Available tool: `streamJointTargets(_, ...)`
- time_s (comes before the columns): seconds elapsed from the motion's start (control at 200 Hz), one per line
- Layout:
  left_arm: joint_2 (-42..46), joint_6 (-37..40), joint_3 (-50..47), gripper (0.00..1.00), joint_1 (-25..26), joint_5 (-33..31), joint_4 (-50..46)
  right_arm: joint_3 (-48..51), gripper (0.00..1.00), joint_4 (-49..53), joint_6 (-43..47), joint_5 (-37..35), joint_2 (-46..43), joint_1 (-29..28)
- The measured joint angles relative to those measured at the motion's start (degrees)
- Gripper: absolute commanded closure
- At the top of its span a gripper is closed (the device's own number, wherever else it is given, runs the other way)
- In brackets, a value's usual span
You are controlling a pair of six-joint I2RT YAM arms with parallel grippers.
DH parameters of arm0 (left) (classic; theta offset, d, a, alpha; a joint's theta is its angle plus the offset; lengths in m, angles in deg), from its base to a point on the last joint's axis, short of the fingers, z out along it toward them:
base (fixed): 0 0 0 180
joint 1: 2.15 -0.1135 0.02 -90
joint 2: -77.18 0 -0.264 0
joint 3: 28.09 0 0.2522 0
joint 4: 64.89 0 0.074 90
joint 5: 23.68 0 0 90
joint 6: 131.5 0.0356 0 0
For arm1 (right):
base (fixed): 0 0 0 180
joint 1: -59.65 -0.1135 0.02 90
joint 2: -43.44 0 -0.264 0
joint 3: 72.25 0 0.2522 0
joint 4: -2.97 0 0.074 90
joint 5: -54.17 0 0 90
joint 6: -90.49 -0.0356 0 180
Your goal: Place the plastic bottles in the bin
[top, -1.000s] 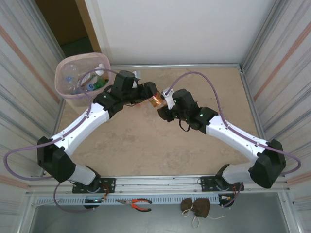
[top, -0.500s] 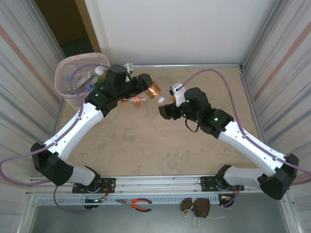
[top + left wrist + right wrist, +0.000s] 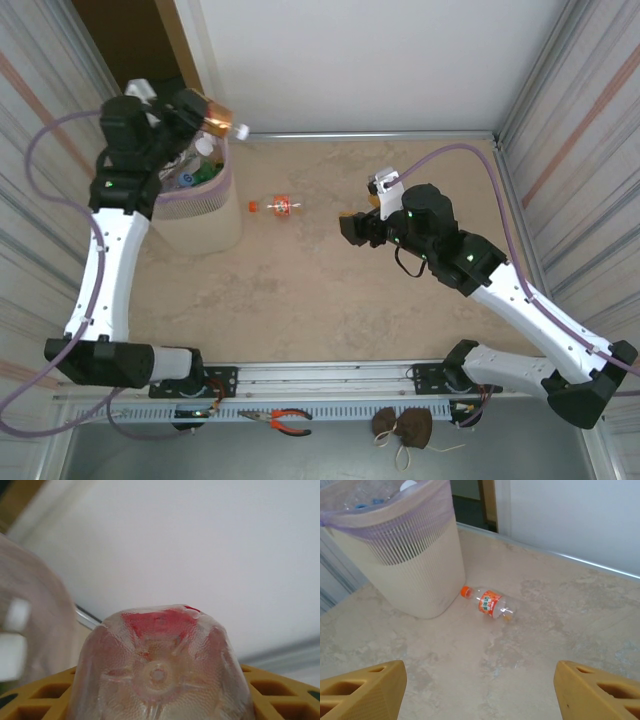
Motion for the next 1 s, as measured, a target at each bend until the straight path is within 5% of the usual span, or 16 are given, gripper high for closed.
streamJointTargets(0.321,-5.0,-3.1,1.4,0.44,-13.8,4.7,0.6,0.0,0.23,0.1,-0.3,0.3,1.3,0.5)
streamJointTargets(1.002,-25.0,-4.8,11.2,0.34,-10.8,5.7,1.7,0.0,0.23,0.3,-1.5,0.4,2.6,1.7)
